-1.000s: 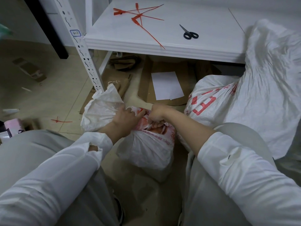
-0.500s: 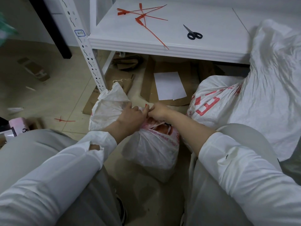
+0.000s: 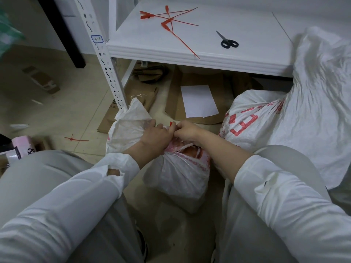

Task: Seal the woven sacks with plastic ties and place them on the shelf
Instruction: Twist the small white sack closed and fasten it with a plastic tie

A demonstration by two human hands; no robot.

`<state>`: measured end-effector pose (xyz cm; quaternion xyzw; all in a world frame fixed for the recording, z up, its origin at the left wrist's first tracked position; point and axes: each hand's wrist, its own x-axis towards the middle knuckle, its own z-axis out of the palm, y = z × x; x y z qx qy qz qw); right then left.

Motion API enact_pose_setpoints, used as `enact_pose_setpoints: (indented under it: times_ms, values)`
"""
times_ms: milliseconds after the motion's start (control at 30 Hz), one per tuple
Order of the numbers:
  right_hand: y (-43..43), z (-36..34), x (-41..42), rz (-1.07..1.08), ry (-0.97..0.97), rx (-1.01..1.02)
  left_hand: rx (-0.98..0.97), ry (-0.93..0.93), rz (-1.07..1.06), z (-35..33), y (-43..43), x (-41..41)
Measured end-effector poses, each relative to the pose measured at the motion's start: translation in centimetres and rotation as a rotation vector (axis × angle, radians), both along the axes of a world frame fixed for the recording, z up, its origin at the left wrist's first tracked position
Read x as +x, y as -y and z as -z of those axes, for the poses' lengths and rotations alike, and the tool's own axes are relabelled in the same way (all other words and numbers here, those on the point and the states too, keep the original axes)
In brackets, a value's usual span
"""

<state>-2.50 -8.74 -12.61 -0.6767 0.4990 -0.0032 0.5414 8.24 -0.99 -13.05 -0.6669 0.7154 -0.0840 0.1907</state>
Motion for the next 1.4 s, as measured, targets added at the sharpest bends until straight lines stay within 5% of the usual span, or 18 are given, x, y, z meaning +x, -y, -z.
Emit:
enact_pose_setpoints:
  times_ms: [400,967,1233,1400]
  values:
    - [0.5,1.0,0.9,0.012,-0.095,-0.019,-0.004,0.030,0.001,-0.4,0.2,-0.7]
    - [1.2,-0.9,-0.8,0.095,-0.049,0.237,0.004,0.018,0.010,-2.7,0.3,0.6]
    - [-0.4,0.2,0.8,-0.079,-0.008,-0.061,0.070,0.070,-0.035,-2.6,0.3,1.6]
    - [-1.2,0.5,1.0,-0.100,-0.052,0.038,0.158,0.036,-0.064,-0.8,-0.2,0.9]
